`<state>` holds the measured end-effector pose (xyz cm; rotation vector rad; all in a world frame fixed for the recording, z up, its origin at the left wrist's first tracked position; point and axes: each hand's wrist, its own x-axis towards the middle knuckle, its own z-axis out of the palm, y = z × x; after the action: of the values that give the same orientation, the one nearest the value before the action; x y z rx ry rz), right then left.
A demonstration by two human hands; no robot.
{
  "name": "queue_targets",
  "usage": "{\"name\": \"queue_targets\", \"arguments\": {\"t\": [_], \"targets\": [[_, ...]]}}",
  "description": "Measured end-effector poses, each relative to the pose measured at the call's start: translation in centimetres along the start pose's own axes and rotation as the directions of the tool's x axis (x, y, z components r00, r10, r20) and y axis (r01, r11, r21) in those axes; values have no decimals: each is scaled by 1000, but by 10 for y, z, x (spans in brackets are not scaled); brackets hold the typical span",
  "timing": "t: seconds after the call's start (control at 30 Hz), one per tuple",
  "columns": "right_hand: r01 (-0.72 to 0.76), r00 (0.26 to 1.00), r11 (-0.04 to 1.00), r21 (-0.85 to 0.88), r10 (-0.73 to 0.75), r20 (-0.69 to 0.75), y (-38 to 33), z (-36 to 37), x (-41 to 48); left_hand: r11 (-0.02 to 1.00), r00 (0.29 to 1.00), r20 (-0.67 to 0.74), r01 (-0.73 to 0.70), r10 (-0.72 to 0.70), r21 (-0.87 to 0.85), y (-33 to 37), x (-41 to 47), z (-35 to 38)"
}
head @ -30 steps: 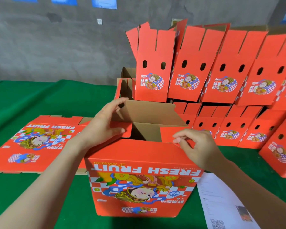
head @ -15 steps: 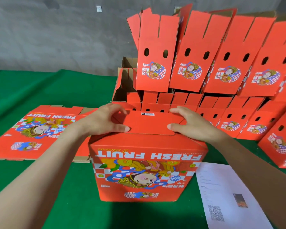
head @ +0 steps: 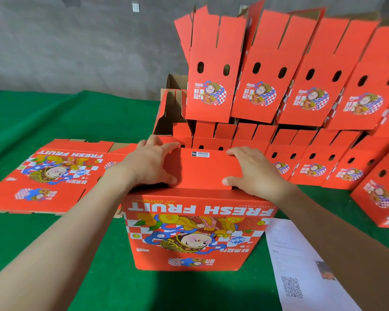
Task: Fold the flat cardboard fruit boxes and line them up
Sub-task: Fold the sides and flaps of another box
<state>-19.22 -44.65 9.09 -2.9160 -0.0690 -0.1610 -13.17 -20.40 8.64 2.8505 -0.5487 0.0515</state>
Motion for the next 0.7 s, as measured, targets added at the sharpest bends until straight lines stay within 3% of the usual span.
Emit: {"name": "queue_targets", "arguments": {"t": [0.2,0.4,0.5,0.57,0.63,0.67,0.7], "targets": [[24,999,997,-78,-25,-20,1,4,1,1000,1000,-24,4,-4,-4,0,-1,0],[97,995,983,159,-94,-24,14,3,3,996,994,-108,-17,7,-84,1,-1,1],[94,993,926,365,-61,-100,21,2,3,936,982,-189,-44,-25,-349,-6,-5,-7],[18,983,767,641,104,-152,27,1,2,753,979,-183,-56,-87,-655,-13,-12,-11],[-41,946,530,847,293,-137,35,2,0,403,978,-98,-15,-186,-915,-23,-21,-11],[-80,925,434,897,368,-96,39,4,-3,253,965,-46,21,-257,-967,-30,-25,-9],[-145,904,366,919,426,-27,44,7,-6,180,944,1,63,-329,-982,-36,-28,-4]]}}
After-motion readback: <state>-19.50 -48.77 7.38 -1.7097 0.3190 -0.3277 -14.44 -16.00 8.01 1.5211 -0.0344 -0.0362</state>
